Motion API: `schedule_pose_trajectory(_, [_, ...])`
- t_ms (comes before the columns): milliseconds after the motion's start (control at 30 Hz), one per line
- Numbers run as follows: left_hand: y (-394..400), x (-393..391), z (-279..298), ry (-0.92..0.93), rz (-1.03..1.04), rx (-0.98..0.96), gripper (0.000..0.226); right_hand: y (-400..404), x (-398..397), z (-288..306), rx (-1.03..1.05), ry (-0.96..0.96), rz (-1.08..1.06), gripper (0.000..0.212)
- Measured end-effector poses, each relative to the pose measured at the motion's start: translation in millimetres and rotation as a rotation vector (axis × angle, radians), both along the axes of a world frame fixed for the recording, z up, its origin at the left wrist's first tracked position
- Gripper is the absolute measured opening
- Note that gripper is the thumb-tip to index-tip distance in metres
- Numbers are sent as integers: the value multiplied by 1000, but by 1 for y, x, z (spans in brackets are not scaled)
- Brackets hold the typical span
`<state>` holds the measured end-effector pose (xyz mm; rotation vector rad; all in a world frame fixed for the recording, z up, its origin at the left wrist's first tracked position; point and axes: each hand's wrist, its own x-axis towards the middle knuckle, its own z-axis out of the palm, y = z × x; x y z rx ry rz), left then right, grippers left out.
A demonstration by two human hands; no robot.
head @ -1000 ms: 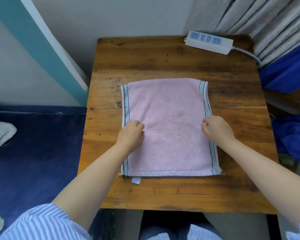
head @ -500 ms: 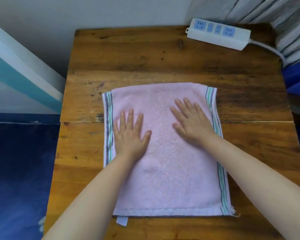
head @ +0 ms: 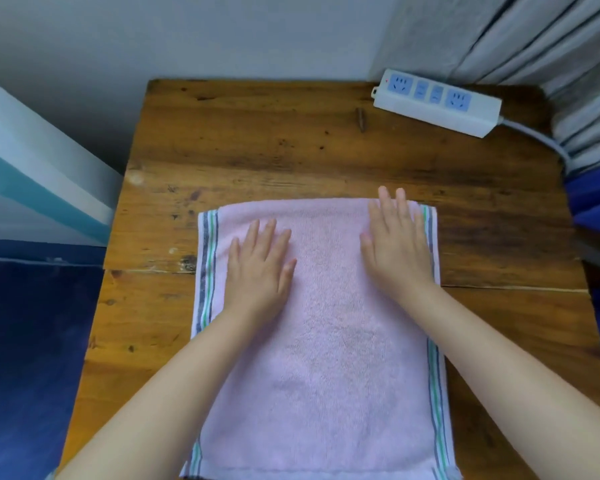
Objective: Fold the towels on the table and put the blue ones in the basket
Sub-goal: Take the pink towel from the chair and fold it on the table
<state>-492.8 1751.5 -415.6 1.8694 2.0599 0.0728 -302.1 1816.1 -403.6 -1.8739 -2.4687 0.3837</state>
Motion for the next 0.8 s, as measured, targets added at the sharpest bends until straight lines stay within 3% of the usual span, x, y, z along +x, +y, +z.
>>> schedule_pose_trajectory(100, [25,2,-11,6,-59,-25,50,0,-37,-10,-87,-16,216,54])
schedule_pose_trajectory(200, [34,-14,-20,57,-113,-13,51,7,-43,-23,-117,-70,288,55])
schedule_pose_trajectory(433, [43,-96,-24,121,58,-93,59,35,22,-20,-160,-80,83,55])
schedule_pose_trajectory(633, [54,-97,-12,158,118,-107,56,44,40,-6,-268,-90,145,58])
schedule_pose_trajectory(733, [62,-84,0,116,-37,23,57,50,38,6,-186,-86,171,59])
schedule_pose_trajectory(800, [68,-76,5,92,-148,-16,57,55,37,14,-157,-107,186,61])
